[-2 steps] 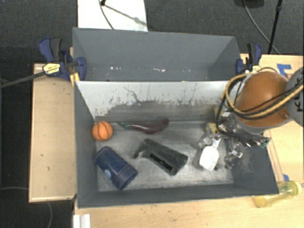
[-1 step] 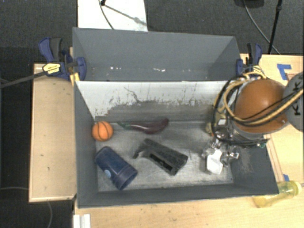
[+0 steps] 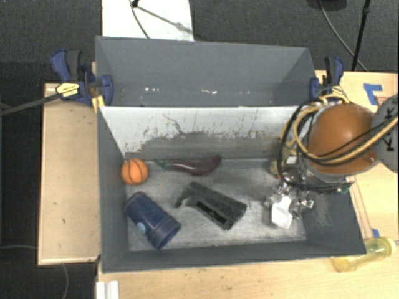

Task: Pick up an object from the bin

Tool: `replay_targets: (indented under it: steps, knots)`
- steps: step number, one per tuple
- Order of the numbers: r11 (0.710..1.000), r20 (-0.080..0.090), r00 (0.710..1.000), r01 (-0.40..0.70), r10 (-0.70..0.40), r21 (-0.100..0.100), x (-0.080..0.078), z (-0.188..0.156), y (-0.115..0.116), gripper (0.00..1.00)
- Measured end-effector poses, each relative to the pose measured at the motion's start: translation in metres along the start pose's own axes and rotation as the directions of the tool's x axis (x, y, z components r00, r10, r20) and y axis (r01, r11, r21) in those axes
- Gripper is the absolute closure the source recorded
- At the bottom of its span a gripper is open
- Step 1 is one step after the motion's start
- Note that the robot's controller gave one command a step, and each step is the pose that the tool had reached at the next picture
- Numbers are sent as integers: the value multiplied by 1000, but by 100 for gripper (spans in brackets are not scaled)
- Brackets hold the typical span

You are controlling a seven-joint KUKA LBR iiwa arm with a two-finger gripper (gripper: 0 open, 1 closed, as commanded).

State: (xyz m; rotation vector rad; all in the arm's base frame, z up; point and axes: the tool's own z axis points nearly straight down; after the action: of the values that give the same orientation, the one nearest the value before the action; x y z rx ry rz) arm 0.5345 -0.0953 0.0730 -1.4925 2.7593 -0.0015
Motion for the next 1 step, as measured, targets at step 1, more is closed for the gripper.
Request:
replay_targets:
  steps: [1]
  knots:
    - [1000, 0, 1000, 0, 0, -1, 0, -2, 1, 100]
